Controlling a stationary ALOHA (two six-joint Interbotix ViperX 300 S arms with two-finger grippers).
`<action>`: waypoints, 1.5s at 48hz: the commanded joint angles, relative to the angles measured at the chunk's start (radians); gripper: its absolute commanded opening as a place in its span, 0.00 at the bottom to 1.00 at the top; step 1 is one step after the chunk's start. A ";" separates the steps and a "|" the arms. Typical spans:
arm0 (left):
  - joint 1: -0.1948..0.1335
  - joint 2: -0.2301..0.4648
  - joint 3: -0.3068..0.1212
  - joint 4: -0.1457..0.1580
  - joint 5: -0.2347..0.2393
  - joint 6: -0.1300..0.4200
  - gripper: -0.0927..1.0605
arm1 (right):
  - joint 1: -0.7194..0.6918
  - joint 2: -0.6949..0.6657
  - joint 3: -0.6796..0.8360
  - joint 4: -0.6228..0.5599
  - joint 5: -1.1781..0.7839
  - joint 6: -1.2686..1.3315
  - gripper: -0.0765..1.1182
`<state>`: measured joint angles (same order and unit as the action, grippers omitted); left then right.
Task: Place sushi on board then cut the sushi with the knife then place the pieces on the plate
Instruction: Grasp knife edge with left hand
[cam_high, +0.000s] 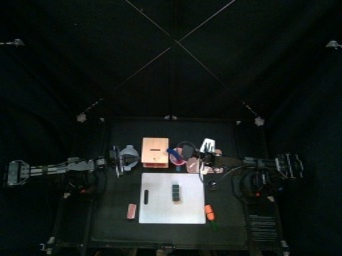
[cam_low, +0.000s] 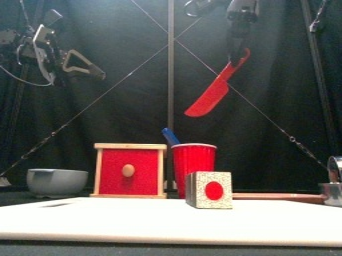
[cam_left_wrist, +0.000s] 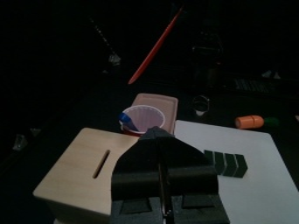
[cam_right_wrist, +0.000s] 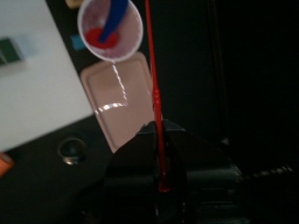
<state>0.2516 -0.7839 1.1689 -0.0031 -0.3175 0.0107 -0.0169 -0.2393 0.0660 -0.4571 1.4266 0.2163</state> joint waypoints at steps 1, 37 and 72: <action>-0.002 0.002 -0.051 0.031 -0.005 -0.002 0.12 | 0.002 -0.120 0.087 0.037 -0.189 0.066 0.39; -0.167 0.155 -0.247 0.032 0.337 -0.003 0.94 | -0.023 -0.282 0.710 0.167 -1.137 0.155 0.39; -0.209 0.491 -0.413 -0.002 0.436 -0.005 0.93 | -0.006 -0.150 0.692 0.163 -1.207 0.152 0.39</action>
<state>0.0445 -0.3114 0.7931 -0.0061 0.1150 0.0061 -0.0307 -0.3850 0.7915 -0.2930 0.2301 0.3712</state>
